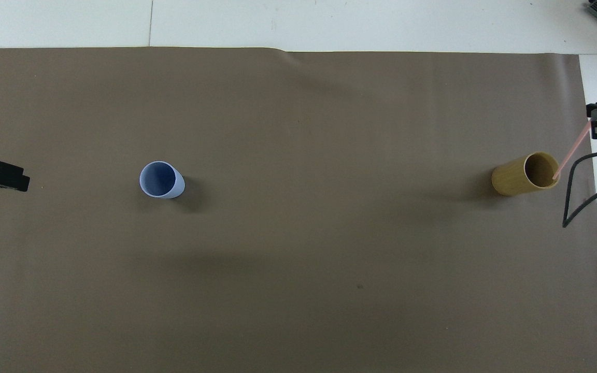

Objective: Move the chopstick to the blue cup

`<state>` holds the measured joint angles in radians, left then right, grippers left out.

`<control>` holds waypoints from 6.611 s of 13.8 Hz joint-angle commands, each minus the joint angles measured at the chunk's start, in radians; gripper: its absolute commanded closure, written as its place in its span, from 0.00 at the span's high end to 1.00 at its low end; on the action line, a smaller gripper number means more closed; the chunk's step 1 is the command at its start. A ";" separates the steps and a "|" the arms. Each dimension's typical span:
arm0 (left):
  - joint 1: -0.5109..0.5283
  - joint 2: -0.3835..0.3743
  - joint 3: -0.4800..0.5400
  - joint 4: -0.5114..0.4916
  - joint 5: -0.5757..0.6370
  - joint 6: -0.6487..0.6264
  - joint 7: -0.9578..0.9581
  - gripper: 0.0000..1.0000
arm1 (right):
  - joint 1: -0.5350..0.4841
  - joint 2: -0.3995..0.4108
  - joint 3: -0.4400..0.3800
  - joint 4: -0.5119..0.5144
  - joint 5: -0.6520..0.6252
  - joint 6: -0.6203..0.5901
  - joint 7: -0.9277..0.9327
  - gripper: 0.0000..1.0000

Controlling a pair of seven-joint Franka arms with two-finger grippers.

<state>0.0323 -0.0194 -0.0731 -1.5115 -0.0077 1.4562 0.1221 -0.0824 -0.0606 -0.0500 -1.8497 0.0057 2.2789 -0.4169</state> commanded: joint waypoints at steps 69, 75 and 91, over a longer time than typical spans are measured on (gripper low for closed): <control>-0.583 0.377 -0.004 -0.026 -0.009 0.595 -0.645 1.00 | 0.289 -0.064 0.082 0.024 -0.274 -0.276 1.929 0.00; -0.358 0.230 -0.004 -0.081 -0.009 0.391 -0.373 1.00 | 0.380 -0.053 0.094 -0.009 -0.349 -0.246 1.942 0.00; 0.004 0.072 -0.016 0.016 0.051 0.017 0.028 1.00 | 0.513 0.054 0.096 -0.054 -0.512 -0.075 2.097 0.00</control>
<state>0.0452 0.0862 -0.0844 -1.5265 0.0225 1.5406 0.1448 0.4355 0.0043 0.0404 -1.8690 -0.4749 2.1684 1.6525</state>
